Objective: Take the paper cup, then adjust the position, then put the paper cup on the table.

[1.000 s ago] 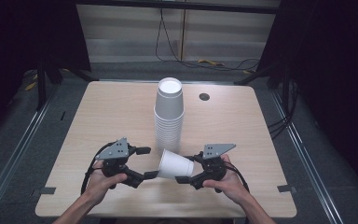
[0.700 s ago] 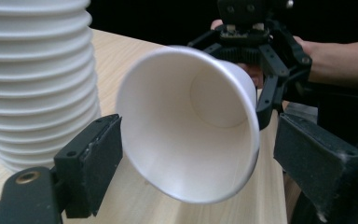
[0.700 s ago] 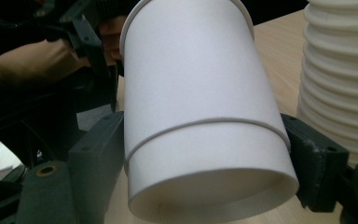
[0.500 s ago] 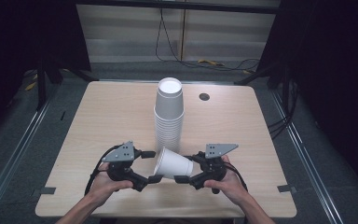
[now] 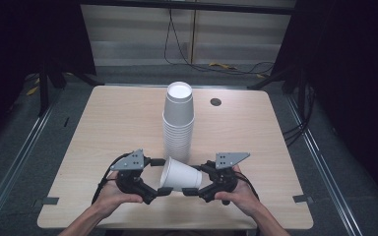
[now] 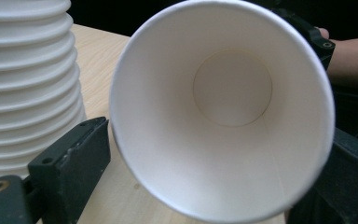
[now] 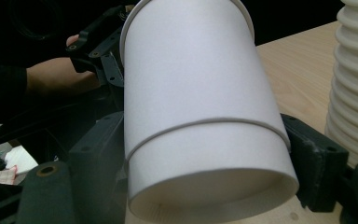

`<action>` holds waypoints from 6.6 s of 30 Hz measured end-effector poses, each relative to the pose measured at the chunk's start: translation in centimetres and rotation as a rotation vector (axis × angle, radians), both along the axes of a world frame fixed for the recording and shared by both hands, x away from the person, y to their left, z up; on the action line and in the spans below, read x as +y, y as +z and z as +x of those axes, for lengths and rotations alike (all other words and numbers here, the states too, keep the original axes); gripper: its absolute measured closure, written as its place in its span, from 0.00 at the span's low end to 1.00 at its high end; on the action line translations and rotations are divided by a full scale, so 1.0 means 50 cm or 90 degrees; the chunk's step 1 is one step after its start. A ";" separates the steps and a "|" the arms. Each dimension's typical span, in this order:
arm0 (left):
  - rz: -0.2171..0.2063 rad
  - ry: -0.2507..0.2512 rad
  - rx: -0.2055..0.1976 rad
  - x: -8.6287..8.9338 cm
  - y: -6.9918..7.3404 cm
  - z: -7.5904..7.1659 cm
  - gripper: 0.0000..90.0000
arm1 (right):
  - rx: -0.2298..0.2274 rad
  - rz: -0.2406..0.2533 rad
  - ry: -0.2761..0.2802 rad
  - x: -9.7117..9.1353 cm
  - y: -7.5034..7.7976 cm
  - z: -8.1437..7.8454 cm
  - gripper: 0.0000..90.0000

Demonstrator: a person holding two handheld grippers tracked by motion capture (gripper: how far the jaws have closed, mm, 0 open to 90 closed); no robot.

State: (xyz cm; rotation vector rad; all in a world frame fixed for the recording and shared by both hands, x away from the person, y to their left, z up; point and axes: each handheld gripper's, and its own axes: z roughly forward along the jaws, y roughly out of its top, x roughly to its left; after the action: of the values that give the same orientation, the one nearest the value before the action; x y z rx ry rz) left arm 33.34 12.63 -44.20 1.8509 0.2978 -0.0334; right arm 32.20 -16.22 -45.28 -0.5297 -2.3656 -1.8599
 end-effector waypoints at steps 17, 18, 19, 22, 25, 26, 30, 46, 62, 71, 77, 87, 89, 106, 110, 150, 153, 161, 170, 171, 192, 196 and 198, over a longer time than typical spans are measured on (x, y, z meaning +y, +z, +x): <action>0.003 -0.011 -0.019 -0.011 0.001 -0.008 0.04 | -0.007 -0.012 0.027 0.024 -0.001 -0.001 0.24; 0.010 -0.011 -0.023 -0.011 0.003 -0.008 0.04 | -0.008 -0.016 0.030 0.024 -0.001 -0.001 0.24; 0.008 -0.013 -0.025 -0.012 0.003 -0.009 0.05 | -0.006 -0.018 0.030 0.024 -0.001 0.000 0.24; 0.014 -0.021 -0.031 -0.011 0.005 -0.008 0.06 | -0.004 -0.028 0.031 0.023 -0.001 0.000 0.23; 0.017 -0.027 -0.032 -0.011 0.005 -0.009 0.08 | -0.006 -0.034 0.026 0.024 -0.001 -0.002 0.21; 0.019 -0.028 -0.033 -0.011 0.005 -0.009 0.08 | -0.003 -0.036 0.024 0.024 -0.002 -0.001 0.21; 0.021 -0.028 -0.033 -0.010 0.005 -0.009 0.09 | 0.006 -0.039 0.022 0.025 -0.003 -0.001 0.20; 0.039 0.004 -0.019 0.009 0.010 0.004 0.09 | 0.013 -0.074 -0.022 0.017 -0.005 0.001 0.15; 0.072 0.033 0.003 0.034 0.006 0.022 0.09 | -0.018 -0.094 -0.115 -0.011 0.008 0.007 0.15; 0.104 0.043 0.013 0.038 0.009 0.026 0.09 | -0.020 -0.110 -0.193 -0.030 0.004 0.010 0.15; 0.121 0.063 0.028 0.050 0.011 0.032 0.09 | -0.020 -0.110 -0.236 -0.049 0.001 0.015 0.15; 0.145 0.094 0.039 0.077 0.015 0.049 0.09 | -0.035 -0.114 -0.293 -0.068 0.004 0.021 0.15; 0.150 0.099 0.042 0.082 0.009 0.053 0.09 | -0.040 -0.114 -0.304 -0.068 0.006 0.019 0.15; 0.147 0.165 0.051 0.139 0.020 0.080 0.09 | -0.050 -0.172 -0.330 -0.065 -0.009 0.003 0.15; 0.157 0.184 0.051 0.154 0.027 0.088 0.09 | -0.050 -0.172 -0.331 -0.071 -0.007 0.003 0.15; 0.459 0.279 0.021 0.143 0.043 0.212 0.08 | -0.045 -0.180 -0.327 -0.072 -0.016 0.011 0.16; 0.477 0.279 0.018 0.136 0.045 0.217 0.08 | -0.045 -0.180 -0.327 -0.072 -0.015 0.011 0.16; 0.533 0.264 0.029 0.108 0.042 0.230 0.08 | -0.051 -0.183 -0.326 -0.070 -0.017 0.011 0.15; 0.552 0.265 0.023 0.089 0.027 0.238 0.06 | -0.049 -0.179 -0.330 -0.073 -0.016 0.012 0.15; 0.554 0.265 0.025 0.091 0.025 0.242 0.06 | -0.049 -0.179 -0.329 -0.073 -0.016 0.012 0.15; 0.491 0.265 0.055 0.106 -0.003 0.256 0.09 | -0.048 -0.182 -0.331 -0.074 -0.017 0.012 0.16; 0.479 0.266 0.061 0.113 -0.009 0.254 0.10 | -0.047 -0.178 -0.335 -0.075 -0.016 0.011 0.15; 0.477 0.266 0.061 0.116 -0.015 0.252 0.11 | -0.047 -0.179 -0.335 -0.075 -0.016 0.011 0.15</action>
State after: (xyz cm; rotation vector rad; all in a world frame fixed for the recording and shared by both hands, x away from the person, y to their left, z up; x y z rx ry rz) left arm 45.96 18.43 -44.94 2.4865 0.8460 0.3177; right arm 32.76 -19.96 -46.08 -1.2346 -2.7527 -1.7343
